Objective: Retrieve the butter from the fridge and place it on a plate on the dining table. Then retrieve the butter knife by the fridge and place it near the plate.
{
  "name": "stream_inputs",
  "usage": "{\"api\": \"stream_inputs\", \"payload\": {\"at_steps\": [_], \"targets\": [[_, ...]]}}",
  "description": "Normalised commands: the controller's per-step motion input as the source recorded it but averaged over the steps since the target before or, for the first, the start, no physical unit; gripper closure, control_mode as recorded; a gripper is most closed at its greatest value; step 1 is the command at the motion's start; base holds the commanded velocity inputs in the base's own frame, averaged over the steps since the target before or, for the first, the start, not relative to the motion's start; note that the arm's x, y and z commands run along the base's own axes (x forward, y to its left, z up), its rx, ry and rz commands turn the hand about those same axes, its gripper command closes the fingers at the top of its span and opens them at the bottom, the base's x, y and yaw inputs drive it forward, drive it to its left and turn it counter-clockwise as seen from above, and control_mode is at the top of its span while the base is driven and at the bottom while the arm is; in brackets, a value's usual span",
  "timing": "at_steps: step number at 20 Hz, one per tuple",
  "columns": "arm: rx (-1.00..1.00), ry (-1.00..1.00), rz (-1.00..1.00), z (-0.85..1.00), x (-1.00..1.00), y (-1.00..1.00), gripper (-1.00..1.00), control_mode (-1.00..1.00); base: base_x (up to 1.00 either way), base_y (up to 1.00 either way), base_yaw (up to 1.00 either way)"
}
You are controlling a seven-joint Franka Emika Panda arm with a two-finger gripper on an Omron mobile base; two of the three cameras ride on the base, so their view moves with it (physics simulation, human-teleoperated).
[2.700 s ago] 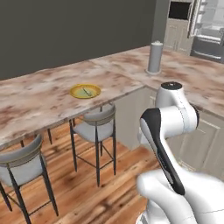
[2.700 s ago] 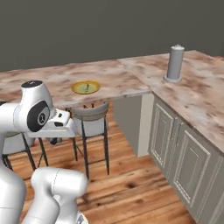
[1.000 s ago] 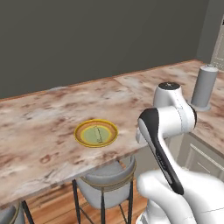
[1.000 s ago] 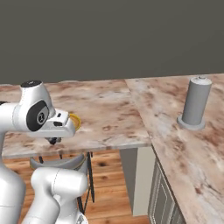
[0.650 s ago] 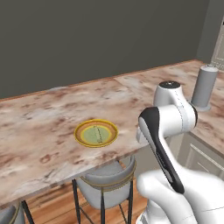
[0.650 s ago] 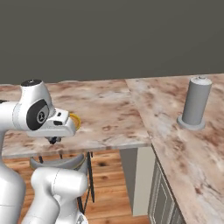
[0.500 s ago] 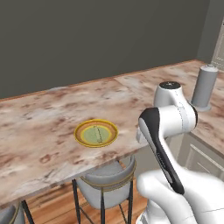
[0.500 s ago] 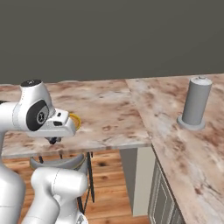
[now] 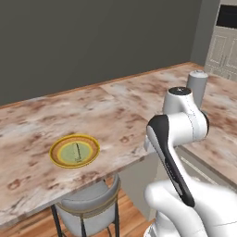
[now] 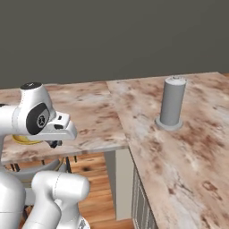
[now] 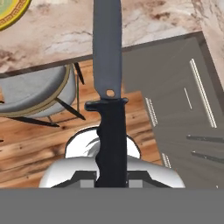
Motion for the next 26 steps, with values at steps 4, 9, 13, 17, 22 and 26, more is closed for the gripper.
{"api": "stream_inputs", "payload": {"at_steps": [4, 9, 13, 17, 22, 26], "targets": [[0.00, 0.00, 0.00, 0.00, 0.00, 0.00, 1.00, 1.00, 0.09, -0.08, -0.10], [0.00, 0.00, 0.00, 0.00, 0.00, 0.00, 1.00, 1.00, 0.24, 0.25, 0.00], [0.00, 0.00, 0.00, 0.00, 0.00, 0.00, 1.00, 1.00, 0.32, 0.35, 0.00], [0.00, 0.00, 0.00, 0.00, 0.00, 0.00, 1.00, 1.00, 0.48, 0.45, 0.00], [0.06, 0.00, 0.01, -0.02, 0.75, 0.38, 1.00, -1.00, 0.15, 0.09, 0.00], [0.09, 0.00, 0.00, -0.05, 1.00, 0.54, 1.00, -1.00, 0.00, 0.00, 0.00]]}}
